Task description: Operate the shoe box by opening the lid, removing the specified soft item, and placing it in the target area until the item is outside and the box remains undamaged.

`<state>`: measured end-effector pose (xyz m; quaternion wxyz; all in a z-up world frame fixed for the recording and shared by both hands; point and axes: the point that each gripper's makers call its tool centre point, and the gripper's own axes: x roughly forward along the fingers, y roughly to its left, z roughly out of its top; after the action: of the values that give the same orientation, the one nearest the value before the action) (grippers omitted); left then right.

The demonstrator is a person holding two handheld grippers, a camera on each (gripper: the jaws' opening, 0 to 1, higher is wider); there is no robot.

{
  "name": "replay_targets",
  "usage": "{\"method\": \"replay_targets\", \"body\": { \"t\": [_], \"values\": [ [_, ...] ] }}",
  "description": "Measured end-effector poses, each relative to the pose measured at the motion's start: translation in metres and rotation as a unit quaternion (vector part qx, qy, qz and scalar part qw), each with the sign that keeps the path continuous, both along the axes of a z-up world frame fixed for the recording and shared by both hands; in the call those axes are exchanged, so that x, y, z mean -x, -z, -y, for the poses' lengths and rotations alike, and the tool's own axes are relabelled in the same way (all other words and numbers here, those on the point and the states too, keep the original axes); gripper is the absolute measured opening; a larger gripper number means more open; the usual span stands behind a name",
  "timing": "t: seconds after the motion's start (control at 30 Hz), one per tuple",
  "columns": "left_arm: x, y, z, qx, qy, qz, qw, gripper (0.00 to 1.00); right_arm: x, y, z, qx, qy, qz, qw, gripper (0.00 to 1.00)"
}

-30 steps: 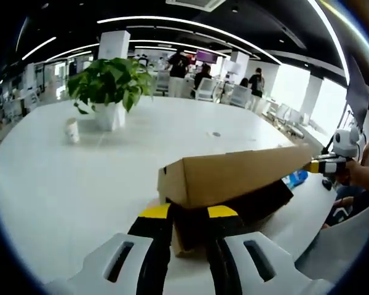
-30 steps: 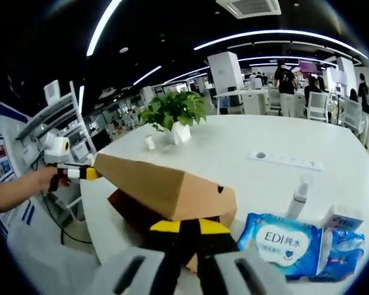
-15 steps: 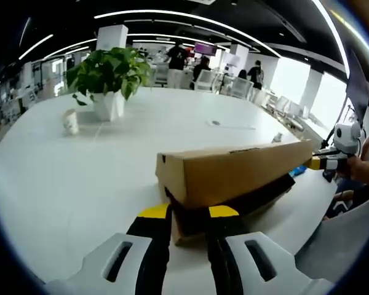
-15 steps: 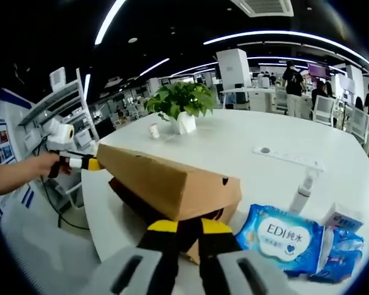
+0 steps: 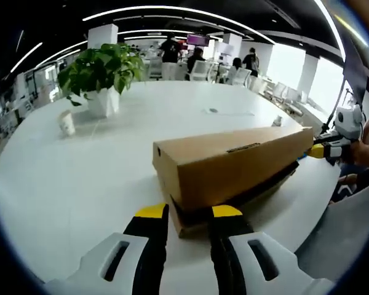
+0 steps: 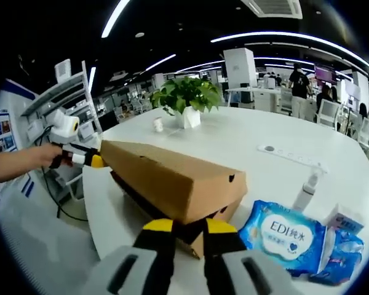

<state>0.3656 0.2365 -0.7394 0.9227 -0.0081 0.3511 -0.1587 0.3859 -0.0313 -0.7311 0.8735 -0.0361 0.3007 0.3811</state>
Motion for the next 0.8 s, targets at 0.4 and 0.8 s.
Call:
{"method": "replay_targets", "body": {
  "t": [0.4, 0.8],
  "values": [
    [0.011, 0.014, 0.005, -0.015, 0.017, -0.012, 0.9997, 0.28, 0.007, 0.017, -0.001, 0.027, -0.012, 0.000, 0.9996, 0.15],
    [0.009, 0.035, 0.008, -0.018, 0.030, -0.022, 0.9991, 0.29, 0.013, 0.034, -0.002, 0.050, -0.023, -0.004, 0.9985, 0.16]
  ]
}}
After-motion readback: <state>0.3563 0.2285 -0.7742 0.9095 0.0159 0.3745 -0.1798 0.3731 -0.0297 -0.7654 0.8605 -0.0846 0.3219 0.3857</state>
